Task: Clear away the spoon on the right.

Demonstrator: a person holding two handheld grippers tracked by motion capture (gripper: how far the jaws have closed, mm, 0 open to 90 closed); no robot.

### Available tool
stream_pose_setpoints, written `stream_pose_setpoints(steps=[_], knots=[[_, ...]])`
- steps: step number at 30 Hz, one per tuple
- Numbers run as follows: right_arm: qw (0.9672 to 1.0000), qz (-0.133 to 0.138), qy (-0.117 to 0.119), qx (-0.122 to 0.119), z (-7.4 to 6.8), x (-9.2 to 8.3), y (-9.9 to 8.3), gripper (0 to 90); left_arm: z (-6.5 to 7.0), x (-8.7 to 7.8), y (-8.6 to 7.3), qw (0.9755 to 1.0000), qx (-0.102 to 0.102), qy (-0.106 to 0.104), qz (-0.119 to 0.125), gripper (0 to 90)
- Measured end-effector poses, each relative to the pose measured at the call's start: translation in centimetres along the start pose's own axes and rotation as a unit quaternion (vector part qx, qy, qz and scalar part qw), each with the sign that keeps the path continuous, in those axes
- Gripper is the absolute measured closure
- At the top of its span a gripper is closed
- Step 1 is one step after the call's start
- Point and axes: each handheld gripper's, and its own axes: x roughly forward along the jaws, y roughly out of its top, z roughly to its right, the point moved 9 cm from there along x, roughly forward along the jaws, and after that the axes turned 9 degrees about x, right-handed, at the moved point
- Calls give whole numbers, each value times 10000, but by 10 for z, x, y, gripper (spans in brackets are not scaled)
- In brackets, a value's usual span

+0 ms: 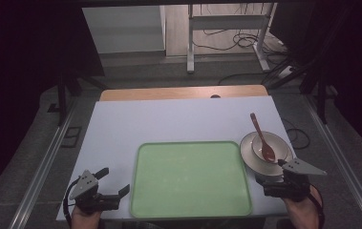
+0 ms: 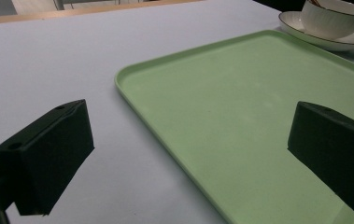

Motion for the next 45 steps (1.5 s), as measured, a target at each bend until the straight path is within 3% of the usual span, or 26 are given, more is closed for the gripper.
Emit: stream_pose_setpoints(steps=[12,25,45], knots=[[9999,134,-39,18,3,-1,15,0,-1,0,0,10000,-34,12,20,2],[9999,-135,38,30,4,6,21,0,-1,0,0,10000,-23,-5,1,5],[9977,-608,-202,212,21,21,34,11,0,2,-2,10000,-4,-3,-48,5]])
